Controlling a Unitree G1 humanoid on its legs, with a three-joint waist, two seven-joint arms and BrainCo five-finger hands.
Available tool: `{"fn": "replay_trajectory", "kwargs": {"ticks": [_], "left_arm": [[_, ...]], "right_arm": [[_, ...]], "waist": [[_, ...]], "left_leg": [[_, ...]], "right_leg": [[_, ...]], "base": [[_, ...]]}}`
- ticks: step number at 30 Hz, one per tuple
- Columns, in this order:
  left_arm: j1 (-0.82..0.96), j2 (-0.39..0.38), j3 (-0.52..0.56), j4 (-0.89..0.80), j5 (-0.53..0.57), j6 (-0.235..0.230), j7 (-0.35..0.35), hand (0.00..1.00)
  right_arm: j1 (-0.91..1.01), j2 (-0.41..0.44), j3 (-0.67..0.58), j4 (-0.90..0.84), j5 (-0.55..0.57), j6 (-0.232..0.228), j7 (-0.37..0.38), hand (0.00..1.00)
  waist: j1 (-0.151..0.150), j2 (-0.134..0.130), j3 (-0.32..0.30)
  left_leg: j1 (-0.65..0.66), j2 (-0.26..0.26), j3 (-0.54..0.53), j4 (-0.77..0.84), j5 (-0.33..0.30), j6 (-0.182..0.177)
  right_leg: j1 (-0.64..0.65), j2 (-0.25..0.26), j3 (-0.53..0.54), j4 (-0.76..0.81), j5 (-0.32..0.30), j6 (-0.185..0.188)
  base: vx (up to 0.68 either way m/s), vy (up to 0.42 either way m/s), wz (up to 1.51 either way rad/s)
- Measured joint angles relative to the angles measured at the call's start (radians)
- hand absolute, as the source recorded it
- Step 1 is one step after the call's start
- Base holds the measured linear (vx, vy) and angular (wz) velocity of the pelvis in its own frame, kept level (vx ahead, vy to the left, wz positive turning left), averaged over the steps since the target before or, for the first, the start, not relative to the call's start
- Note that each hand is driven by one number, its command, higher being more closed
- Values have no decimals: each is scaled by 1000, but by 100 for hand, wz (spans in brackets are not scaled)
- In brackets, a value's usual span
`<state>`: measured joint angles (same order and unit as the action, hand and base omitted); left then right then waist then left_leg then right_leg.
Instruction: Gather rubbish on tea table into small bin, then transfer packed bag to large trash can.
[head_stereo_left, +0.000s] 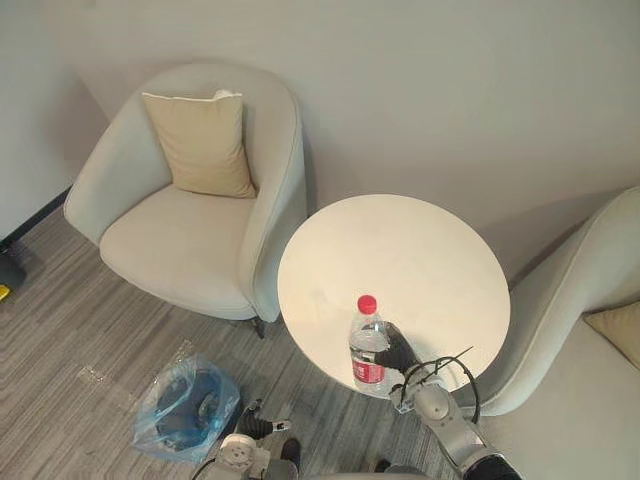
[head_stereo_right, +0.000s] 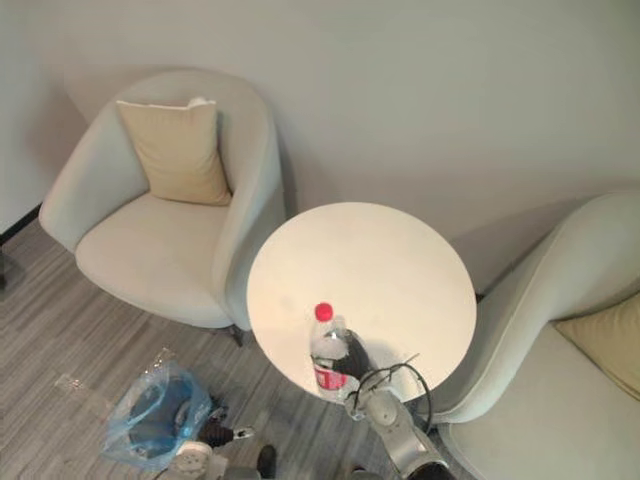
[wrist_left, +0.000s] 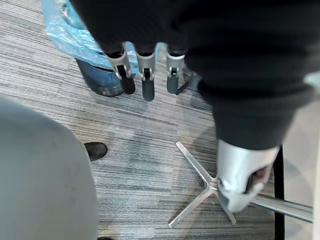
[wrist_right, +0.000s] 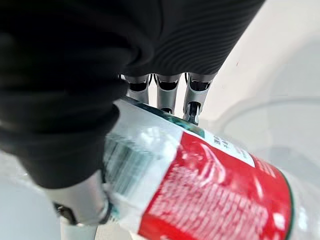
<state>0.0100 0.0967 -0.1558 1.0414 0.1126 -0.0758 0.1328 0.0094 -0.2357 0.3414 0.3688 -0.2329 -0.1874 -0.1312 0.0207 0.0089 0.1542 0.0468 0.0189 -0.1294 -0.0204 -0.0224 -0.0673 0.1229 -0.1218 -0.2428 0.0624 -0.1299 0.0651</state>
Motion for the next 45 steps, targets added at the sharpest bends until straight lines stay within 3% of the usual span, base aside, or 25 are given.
{"fn": "replay_trajectory", "kwargs": {"ticks": [4,11,30,36,37,38,39,40,41,43,44,45], "left_arm": [[0,-1,0,-7,5,1,0,0],[1,-2,2,-8,24,4,0,0],[2,-9,5,10,45,17,-1,0],[2,-41,23,-32,63,17,-1,0],[1,-44,24,-50,62,17,-1,0],[0,-48,22,-57,64,17,0,0],[-1,-49,24,-59,64,18,-1,0],[-8,-56,17,-48,68,21,-1,0],[-3,-65,6,-44,81,23,-4,0],[-3,-81,-19,-23,86,23,-5,0],[-6,-86,-41,-6,102,23,-8,0],[-7,-87,-44,0,108,24,-10,0]], "right_arm": [[-5,0,-54,-12,2,0,-11,100],[28,0,-133,-188,18,-2,-30,100],[213,34,-143,-452,-6,-10,-26,100],[169,27,-129,-619,-18,-31,-50,100],[136,27,-131,-619,-33,-30,-57,100],[116,28,-130,-618,-37,-29,-62,100],[106,34,-130,-620,-39,-30,-64,100],[95,32,-137,-619,-39,-29,-66,100],[95,31,-145,-618,-39,-29,-68,100],[99,33,-170,-612,-39,-28,-76,100],[98,35,-190,-602,-40,-28,-82,100],[94,39,-198,-588,-41,-28,-86,100]], "waist": [[5,0,2],[-7,1,7],[-23,11,0],[-21,36,9],[-18,42,13],[-19,39,16],[-20,36,19],[-24,43,18],[-31,50,15],[-61,50,14],[-77,58,12],[-78,67,6]], "left_leg": [[-1,0,-3,0,0,0],[9,1,13,1,0,0],[52,5,78,11,-2,0],[-123,-1,53,156,12,2],[-189,-1,104,231,27,24],[-178,-3,122,169,79,24],[-171,0,143,168,67,29],[-178,33,243,298,-28,53],[-139,50,299,342,-77,22],[-62,56,337,269,-94,-10],[-14,57,335,144,-82,-23],[2,58,336,87,-82,-22]], "right_leg": [[0,0,4,0,0,0],[-1,0,34,1,0,0],[5,0,108,5,14,14],[-105,-15,40,117,-17,4],[-125,-14,32,122,-13,-3],[-126,-24,26,101,4,-27],[-137,-41,4,92,11,-31],[-151,-42,-12,107,14,-36],[-151,-47,-16,119,19,-37],[-168,-50,-24,129,33,-30],[-187,-39,-31,127,48,-26],[-201,-32,-31,127,56,-21]], "base": [[7,0,3],[-20,3,-9],[-46,2,-11],[-83,-24,40],[-199,-48,44],[-156,-16,42],[-175,-3,37],[-168,-9,26],[-147,-31,23],[-99,39,27],[-144,106,25],[-181,111,11]]}}
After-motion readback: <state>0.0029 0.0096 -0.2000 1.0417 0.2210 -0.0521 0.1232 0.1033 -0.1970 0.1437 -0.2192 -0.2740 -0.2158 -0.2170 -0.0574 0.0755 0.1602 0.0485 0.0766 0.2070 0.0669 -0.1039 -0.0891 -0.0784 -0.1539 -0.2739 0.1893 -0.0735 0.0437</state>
